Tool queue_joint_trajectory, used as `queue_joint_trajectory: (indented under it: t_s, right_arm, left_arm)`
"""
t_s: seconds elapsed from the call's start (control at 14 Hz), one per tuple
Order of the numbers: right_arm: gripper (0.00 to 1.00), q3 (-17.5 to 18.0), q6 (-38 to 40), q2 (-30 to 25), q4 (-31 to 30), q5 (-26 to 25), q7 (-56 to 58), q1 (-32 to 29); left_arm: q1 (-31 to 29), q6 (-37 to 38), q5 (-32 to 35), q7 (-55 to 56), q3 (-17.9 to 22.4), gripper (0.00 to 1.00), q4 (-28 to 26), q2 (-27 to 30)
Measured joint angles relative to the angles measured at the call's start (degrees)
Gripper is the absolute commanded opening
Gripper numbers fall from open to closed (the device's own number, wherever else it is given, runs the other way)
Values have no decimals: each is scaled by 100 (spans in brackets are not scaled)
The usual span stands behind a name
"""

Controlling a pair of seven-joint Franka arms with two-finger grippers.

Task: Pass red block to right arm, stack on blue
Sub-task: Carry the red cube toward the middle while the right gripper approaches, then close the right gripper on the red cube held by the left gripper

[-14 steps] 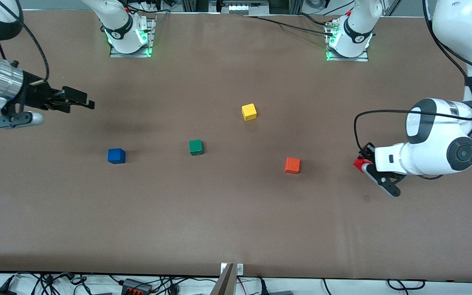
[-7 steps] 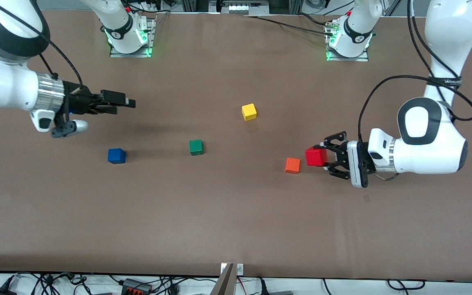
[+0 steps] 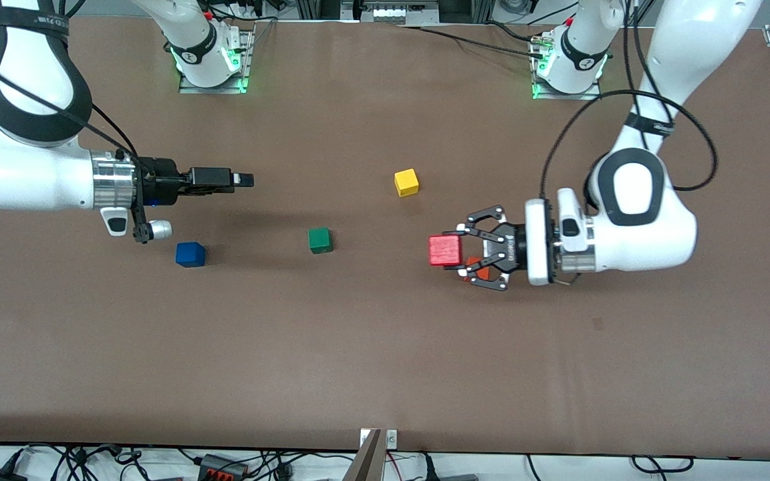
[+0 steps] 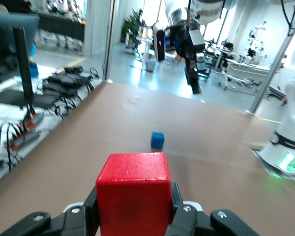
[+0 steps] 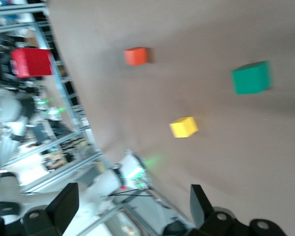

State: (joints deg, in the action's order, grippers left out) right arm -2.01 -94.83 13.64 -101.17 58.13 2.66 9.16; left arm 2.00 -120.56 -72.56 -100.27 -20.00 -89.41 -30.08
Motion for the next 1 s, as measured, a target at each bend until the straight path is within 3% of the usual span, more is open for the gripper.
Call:
queue_joint_trajectory:
  t_s: [0.36, 0.57, 1.0]
  right_arm:
    - [100, -1, 212, 436, -8, 1208, 641, 25]
    - [100, -30, 727, 893, -13, 2165, 1230, 17]
    - [100, -30, 930, 1722, 710, 2810, 1352, 12]
  left_arm:
    - [264, -1471, -1213, -638, -815, 7, -232, -33]
    - [481, -1685, -1486, -683, -882, 7, -275, -48]
    - [685, -1958, -1659, -688, -895, 7, -282, -52]
